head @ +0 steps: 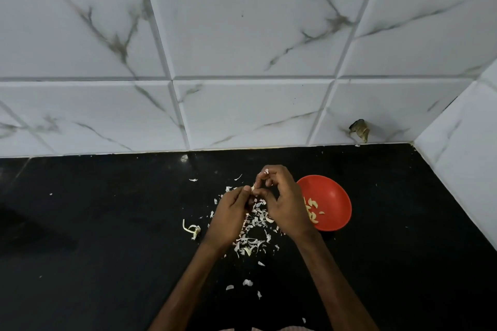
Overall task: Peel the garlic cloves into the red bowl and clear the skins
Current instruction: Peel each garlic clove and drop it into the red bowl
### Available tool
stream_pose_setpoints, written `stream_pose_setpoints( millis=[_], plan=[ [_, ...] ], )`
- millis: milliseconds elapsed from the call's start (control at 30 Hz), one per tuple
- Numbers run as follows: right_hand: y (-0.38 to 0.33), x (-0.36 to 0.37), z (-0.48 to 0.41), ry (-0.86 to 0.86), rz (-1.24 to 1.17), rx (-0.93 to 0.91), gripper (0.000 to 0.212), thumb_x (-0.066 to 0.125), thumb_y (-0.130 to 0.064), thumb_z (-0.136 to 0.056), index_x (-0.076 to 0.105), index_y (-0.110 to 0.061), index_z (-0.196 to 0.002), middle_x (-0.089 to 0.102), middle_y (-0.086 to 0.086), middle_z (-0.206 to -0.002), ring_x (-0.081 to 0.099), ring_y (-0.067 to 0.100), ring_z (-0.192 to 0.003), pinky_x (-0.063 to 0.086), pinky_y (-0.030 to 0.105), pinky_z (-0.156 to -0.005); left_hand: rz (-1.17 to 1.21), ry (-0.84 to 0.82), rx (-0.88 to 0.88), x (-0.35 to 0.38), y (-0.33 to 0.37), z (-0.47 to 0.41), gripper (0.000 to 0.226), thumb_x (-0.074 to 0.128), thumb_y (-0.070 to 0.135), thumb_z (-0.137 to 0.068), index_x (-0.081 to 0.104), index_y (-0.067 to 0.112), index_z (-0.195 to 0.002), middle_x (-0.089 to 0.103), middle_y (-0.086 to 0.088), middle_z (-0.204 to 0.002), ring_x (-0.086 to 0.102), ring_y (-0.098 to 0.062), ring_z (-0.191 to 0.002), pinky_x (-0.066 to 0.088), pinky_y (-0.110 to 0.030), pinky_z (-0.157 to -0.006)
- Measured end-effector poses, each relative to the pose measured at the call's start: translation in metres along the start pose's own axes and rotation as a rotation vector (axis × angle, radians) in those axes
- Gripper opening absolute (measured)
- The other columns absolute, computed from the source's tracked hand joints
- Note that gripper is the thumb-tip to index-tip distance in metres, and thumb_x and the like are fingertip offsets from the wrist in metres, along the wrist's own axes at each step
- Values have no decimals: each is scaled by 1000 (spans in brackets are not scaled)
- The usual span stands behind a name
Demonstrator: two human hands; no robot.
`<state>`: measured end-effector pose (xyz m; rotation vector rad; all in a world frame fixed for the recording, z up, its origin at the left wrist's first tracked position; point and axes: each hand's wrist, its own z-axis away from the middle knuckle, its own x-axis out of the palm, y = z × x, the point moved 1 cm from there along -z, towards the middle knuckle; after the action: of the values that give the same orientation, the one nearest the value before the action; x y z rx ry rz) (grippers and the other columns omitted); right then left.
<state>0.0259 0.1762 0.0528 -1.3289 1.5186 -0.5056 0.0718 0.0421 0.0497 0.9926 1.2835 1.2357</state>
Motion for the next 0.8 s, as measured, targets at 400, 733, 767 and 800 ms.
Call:
stream_pose_setpoints(
  millis=[400, 733, 767, 800],
  plan=[
    [-5, -2, -8, -121, -28, 48, 46, 57, 22, -84, 55, -18, -108, 58, 6, -100, 62, 11, -91, 56, 20, -76, -78, 69, 30, 6, 9, 5, 49, 35, 31, -110, 63, -5, -92, 48, -14, -70, 39, -22, -67, 42, -55, -68],
    [-15, 1, -3, -70, 380, -169, 62, 62, 17, -74, 45, -23, -119, 39, -24, -99, 29, -8, -94, 39, 29, -84, -160, 14, 34, -2, 8, 2, 41, 39, 37, -108, 66, 14, -86, 57, 4, -68, 48, -12, -61, 38, -35, -63],
    [-15, 2, -3, -80, 390, -172, 63, 61, 18, -75, 44, -23, -119, 45, -19, -103, 30, -7, -95, 35, 26, -85, -237, 24, 52, -4, 8, 2, 37, 39, 38, -108, 66, 20, -91, 60, 8, -70, 51, -9, -62, 40, -33, -63],
    [-14, 3, -3, -94, 398, -170, 64, 61, 18, -75, 43, -24, -119, 51, -12, -105, 33, -5, -96, 33, 23, -87, -310, 45, 76, -7, 7, 3, 31, 40, 39, -107, 64, 23, -95, 62, 9, -72, 54, -6, -64, 41, -32, -62]
  ],
)
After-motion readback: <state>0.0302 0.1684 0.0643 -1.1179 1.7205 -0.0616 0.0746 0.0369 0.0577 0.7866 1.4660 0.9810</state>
